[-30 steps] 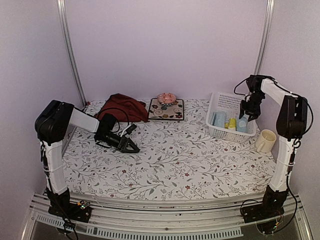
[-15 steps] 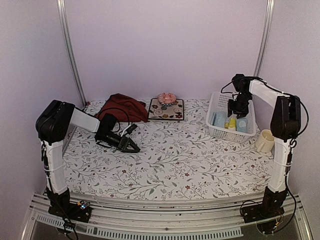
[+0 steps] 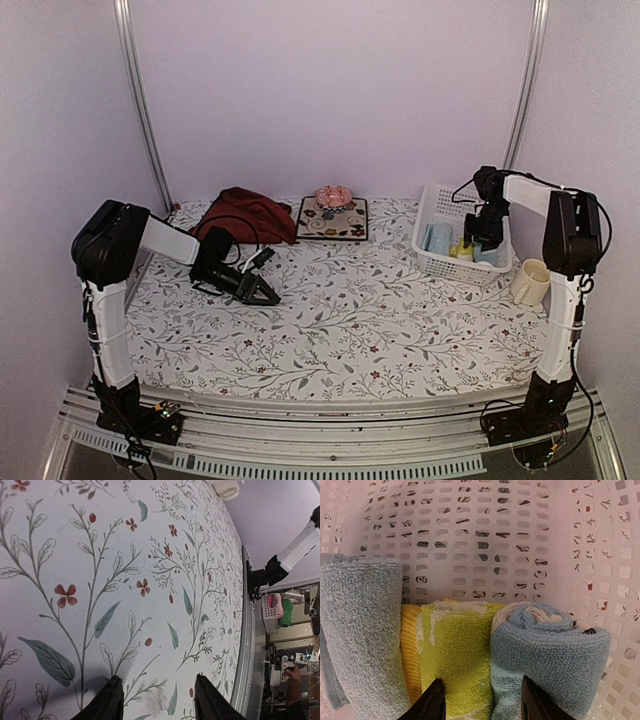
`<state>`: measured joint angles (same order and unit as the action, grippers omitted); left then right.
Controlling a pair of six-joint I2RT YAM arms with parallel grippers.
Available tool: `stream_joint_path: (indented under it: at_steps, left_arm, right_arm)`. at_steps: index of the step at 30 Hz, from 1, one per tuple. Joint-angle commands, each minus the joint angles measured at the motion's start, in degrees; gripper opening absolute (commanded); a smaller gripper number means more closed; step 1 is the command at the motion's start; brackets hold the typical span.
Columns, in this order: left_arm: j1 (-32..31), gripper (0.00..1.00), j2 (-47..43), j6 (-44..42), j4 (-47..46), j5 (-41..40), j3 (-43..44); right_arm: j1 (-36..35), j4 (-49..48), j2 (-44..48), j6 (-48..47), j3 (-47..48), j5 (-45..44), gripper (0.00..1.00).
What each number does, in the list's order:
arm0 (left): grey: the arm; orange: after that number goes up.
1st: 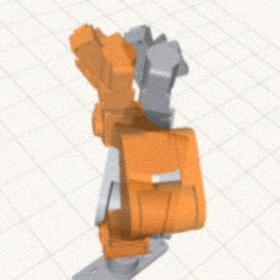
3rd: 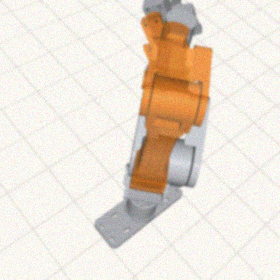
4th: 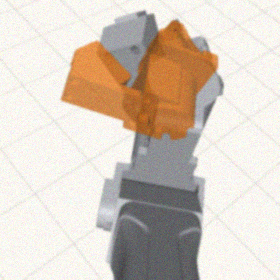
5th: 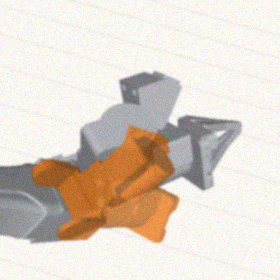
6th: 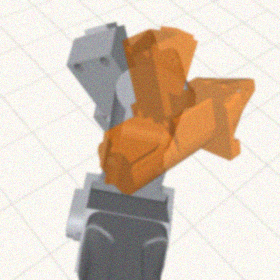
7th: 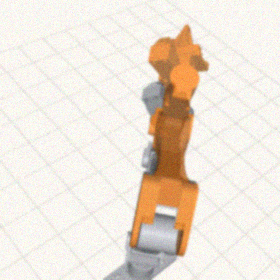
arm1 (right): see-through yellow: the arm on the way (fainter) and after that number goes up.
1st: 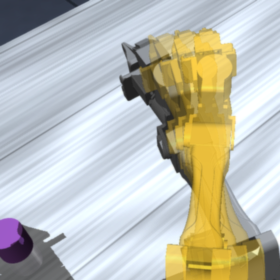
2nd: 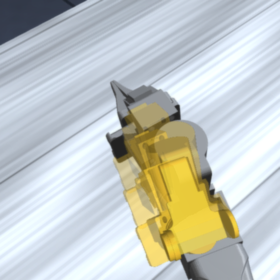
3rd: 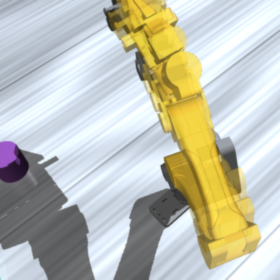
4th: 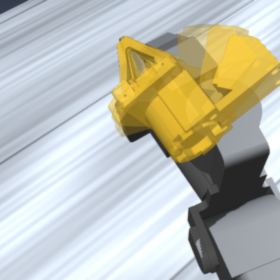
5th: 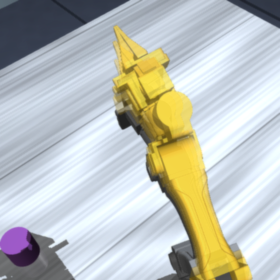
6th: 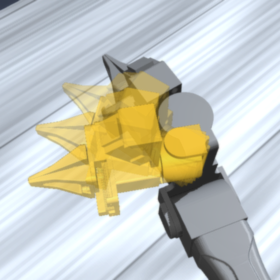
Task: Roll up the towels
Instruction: Adjust the towel in the storage box, then move the storage box to the corner of the board.
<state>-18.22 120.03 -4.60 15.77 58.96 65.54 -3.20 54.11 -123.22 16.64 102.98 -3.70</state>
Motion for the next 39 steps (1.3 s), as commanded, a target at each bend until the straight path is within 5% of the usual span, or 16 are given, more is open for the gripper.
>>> stream_joint_path:
  at_steps: [1, 11, 14, 16, 17, 25, 28, 39]
  left_arm:
    - [-0.5, 0.50, 0.9, -0.9, 0.9, -1.4, 0.5]
    - [-0.5, 0.50, 0.6, -1.1, 0.9, -1.1, 0.6]
    - [-0.6, 0.50, -0.1, -1.3, 0.9, -1.5, 0.6]
    - [-0.5, 0.51, -0.8, -1.4, 0.9, -2.2, 0.6]
    - [-0.5, 0.51, -1.1, -1.5, 0.7, -2.6, 0.6]
    - [1.2, 0.54, -6.0, -1.0, -0.5, -7.1, 1.0]
    - [2.8, 0.95, -8.5, -1.0, -0.7, -8.1, 1.7]
    - [9.0, 0.97, -11.5, -2.1, -0.5, -15.9, 5.3]
  right_arm:
    - [0.0, -2.3, -1.4, -0.7, -0.3, 1.6, 0.52]
    - [-3.1, -1.8, 5.7, -4.6, 3.9, 3.5, 0.56]
    - [-6.9, -1.6, 7.2, -8.0, 5.5, 0.1, 0.72]
    - [-9.7, -1.8, 7.7, -9.3, 5.8, -4.5, 0.98]
    - [-10.9, -2.2, 7.9, -9.4, 5.7, -5.9, 0.99]
    - [-21.0, -9.6, 5.8, -4.7, 2.8, -21.3, 0.99]
    - [-23.2, -11.1, 2.8, -4.0, 3.3, -28.2, 0.99]
    - [-23.4, -13.4, -2.0, -4.1, 0.6, -32.9, 0.99]
